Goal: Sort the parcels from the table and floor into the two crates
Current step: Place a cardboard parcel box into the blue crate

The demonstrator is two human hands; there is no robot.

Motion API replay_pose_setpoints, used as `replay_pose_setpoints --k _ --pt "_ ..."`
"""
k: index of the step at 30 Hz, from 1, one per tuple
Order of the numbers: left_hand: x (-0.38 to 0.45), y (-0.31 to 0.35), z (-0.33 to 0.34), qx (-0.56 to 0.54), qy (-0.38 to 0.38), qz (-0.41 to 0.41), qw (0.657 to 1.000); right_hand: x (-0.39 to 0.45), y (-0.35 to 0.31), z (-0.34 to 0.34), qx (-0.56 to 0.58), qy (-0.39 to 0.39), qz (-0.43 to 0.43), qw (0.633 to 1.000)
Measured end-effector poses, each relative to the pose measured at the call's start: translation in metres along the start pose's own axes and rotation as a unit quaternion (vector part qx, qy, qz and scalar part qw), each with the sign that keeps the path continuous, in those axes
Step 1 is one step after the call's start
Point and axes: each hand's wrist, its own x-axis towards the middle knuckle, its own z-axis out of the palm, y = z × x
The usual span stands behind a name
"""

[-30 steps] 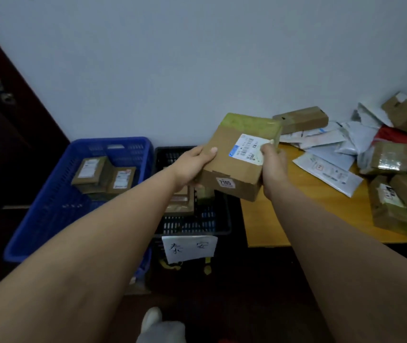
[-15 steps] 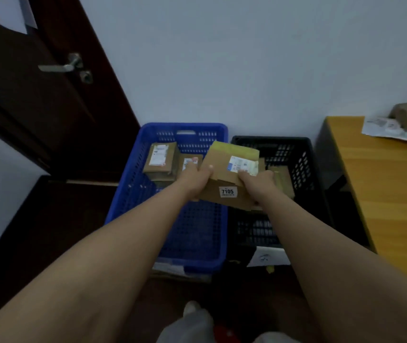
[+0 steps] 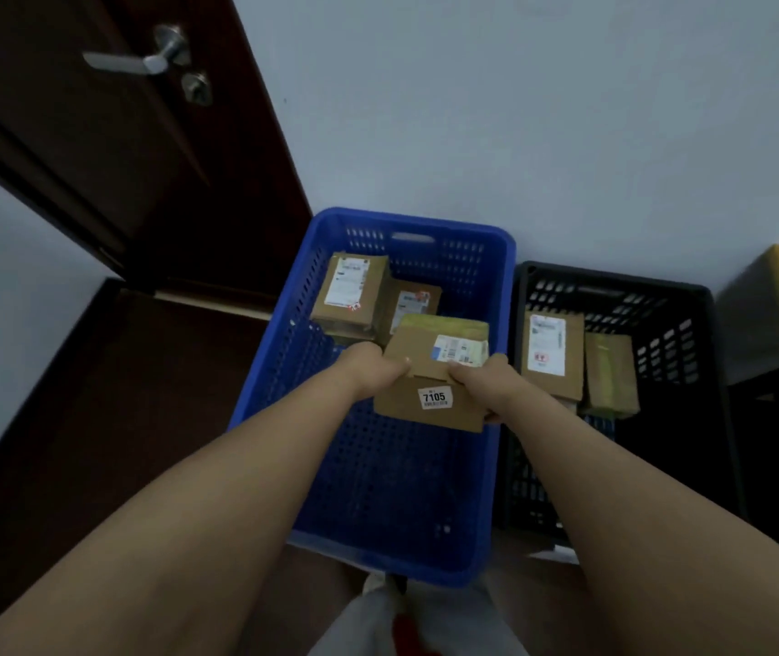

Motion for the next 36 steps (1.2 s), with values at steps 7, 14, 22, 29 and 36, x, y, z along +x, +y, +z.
replay_pose_setpoints --k 7,14,22,29,36 --pt "0.07 0.001 0.002 -0.014 0.005 0.02 1.0 0.074 -0.015 0.018 -0.018 0.017 -0.012 1.0" --pt "0.168 -0.009 0.009 0.102 0.072 0.052 0.991 0.173 -0.021 0.049 0.028 0.04 -0.046 0.998" --pt "0.255 -0.021 0.005 0.261 0.104 0.089 0.956 0.271 -0.023 0.072 0.038 0.072 -0.042 0.996" --pt "0.277 -0.047 0.011 0.282 0.097 0.121 0.947 0.295 -0.015 0.096 0.03 0.024 -0.046 0.998" --pt "0.277 -0.049 -0.001 0.32 0.047 0.118 0.939 0.294 -0.02 0.088 -0.101 -0.036 -0.018 0.994"
